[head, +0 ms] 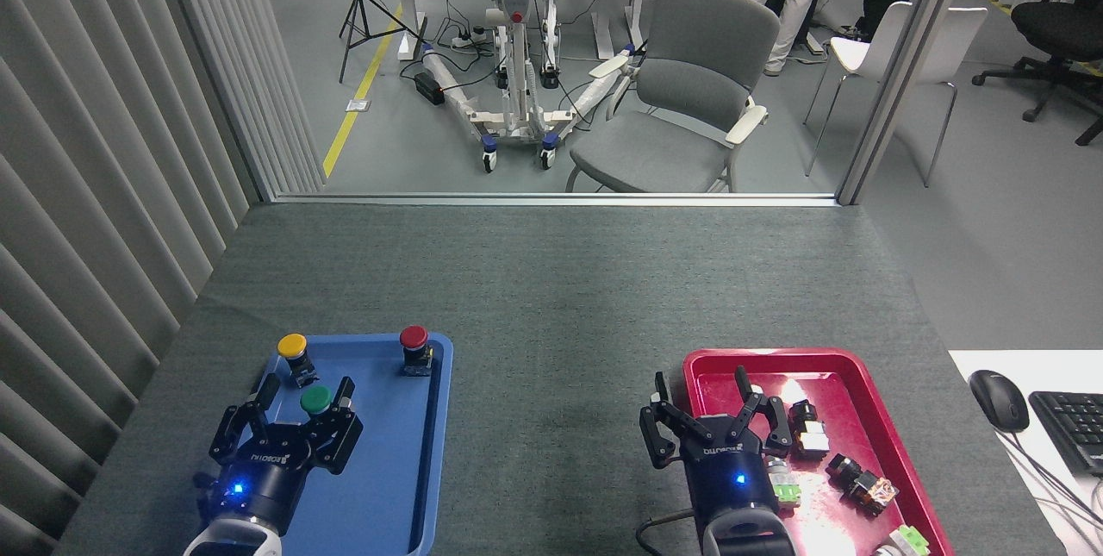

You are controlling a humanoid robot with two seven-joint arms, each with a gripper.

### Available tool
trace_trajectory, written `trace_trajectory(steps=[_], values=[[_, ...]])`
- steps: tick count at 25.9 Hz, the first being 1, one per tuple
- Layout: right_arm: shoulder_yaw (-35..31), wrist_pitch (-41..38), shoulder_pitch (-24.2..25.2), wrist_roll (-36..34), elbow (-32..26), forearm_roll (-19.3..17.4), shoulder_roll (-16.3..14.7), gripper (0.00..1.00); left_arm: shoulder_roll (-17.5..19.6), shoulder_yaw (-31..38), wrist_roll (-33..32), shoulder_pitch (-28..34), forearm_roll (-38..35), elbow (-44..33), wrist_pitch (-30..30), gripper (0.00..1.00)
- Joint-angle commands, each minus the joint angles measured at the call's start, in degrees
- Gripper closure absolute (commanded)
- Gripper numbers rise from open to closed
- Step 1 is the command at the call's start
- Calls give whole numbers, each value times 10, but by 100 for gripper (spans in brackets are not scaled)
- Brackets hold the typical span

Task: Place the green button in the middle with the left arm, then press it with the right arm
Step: 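Move the left gripper over the green button in the blue tray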

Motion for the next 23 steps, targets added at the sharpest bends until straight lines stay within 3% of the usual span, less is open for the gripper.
trace_trajectory(steps=[1, 23], values=[[0, 1, 0, -2, -1, 0, 0, 0, -1, 0, 2, 1, -2, 1, 0, 0], [1, 0, 7, -3, -6, 0, -1, 0, -30, 6, 9, 5, 2, 0, 14, 0]])
